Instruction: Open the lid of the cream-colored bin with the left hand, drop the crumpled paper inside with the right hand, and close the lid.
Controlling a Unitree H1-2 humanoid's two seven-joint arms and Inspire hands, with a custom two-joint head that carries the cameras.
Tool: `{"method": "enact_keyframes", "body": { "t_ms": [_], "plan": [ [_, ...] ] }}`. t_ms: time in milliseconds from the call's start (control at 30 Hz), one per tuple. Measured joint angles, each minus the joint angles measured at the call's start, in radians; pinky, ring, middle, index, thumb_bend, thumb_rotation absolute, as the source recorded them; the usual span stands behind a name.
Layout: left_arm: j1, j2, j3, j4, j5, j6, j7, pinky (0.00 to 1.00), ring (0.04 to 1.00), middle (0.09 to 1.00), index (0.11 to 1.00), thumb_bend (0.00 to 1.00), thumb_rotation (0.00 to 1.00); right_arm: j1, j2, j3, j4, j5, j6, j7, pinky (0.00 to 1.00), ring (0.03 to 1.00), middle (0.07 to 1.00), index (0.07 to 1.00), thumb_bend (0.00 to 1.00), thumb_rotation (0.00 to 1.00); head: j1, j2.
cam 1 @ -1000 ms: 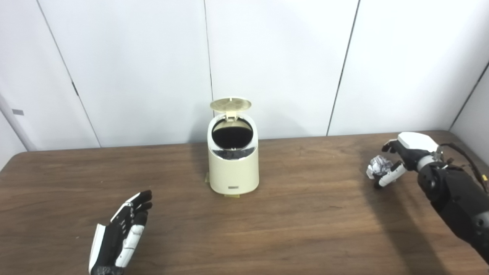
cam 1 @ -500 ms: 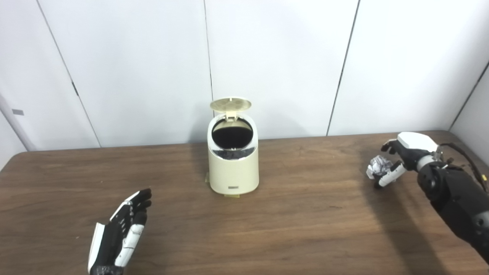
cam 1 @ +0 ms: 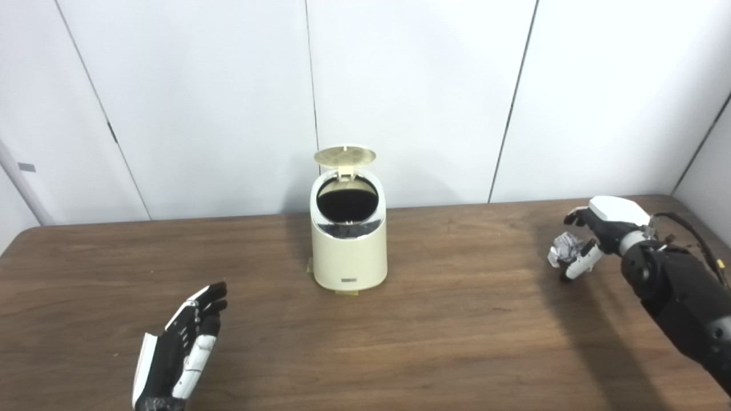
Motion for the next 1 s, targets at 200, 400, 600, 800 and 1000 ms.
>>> {"method": "enact_keyframes", "body": {
  "t_ms": [200,400,600,800,1000],
  "plan": [
    [0.000,0.000,0.000,0.000,0.000,-0.001,0.001,0.82,0.810,0.832,0.852,0.70,0.86,-0.002,0.000,0.001,0.012,0.000,-0.003,-0.009,0.74,0.774,0.794,0.801,0.83,0.19,0.003,-0.002],
    [0.000,0.000,0.000,0.000,0.000,-0.004,0.002,0.83,0.821,0.837,0.856,0.70,0.86,-0.002,0.000,0.002,0.005,0.000,-0.001,-0.003,0.72,0.762,0.778,0.798,0.82,0.17,0.003,0.002],
    [0.000,-0.001,0.000,0.000,0.000,-0.004,0.002,0.83,0.822,0.839,0.858,0.70,0.87,-0.003,0.000,-0.003,0.020,0.004,-0.002,-0.011,0.68,0.715,0.723,0.780,0.83,0.17,0.003,0.003],
    [0.000,0.000,0.000,0.000,0.001,-0.003,0.002,0.84,0.822,0.837,0.855,0.73,0.87,-0.004,0.000,-0.004,0.020,0.017,-0.004,-0.014,0.64,0.664,0.681,0.768,0.80,0.13,0.003,0.008],
    [0.000,-0.001,0.000,0.000,0.004,-0.003,0.003,0.82,0.816,0.835,0.852,0.73,0.87,-0.006,0.000,-0.003,0.020,0.034,-0.011,-0.017,0.68,0.667,0.689,0.754,0.76,0.10,0.003,0.006]
  ]
}}
